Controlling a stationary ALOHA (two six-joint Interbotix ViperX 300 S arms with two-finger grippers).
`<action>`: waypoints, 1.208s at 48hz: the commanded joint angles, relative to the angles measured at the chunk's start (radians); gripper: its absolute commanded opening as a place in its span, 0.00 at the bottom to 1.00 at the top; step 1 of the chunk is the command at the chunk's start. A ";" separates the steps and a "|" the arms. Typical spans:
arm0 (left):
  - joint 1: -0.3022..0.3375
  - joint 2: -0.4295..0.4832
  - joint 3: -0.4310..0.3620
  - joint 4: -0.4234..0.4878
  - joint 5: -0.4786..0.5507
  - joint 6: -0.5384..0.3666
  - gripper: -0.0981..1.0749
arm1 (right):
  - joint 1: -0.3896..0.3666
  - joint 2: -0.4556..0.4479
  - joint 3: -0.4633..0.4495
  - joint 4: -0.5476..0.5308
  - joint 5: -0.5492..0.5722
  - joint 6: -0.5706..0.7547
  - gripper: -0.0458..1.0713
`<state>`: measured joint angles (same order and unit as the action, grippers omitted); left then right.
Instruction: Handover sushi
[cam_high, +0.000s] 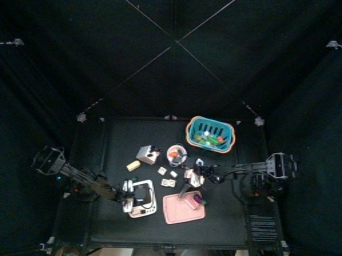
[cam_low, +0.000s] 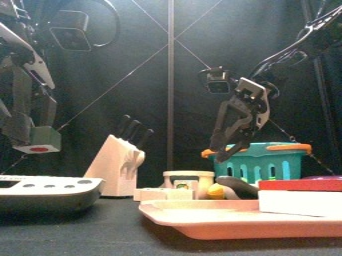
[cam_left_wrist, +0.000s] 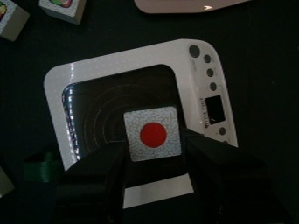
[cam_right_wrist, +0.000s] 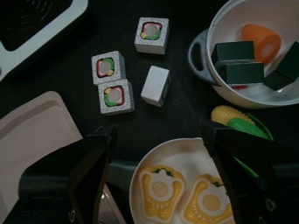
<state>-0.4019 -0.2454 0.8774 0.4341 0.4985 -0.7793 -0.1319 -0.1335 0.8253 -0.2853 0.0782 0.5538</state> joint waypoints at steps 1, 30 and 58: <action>0.003 -0.008 -0.021 0.008 -0.005 0.002 0.63 | 0.000 -0.025 -0.020 0.003 -0.008 0.002 0.96; 0.206 -0.009 -0.060 0.290 -0.144 -0.002 0.62 | 0.020 -0.049 -0.109 0.195 -0.066 0.002 0.96; 0.420 0.005 -0.152 0.472 -0.296 -0.002 0.62 | 0.011 -0.051 -0.120 0.397 -0.225 0.003 0.96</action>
<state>0.0015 -0.2424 0.7639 0.8866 0.2240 -0.7808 -0.1197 -0.1565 0.7286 0.0966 -0.1150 0.5584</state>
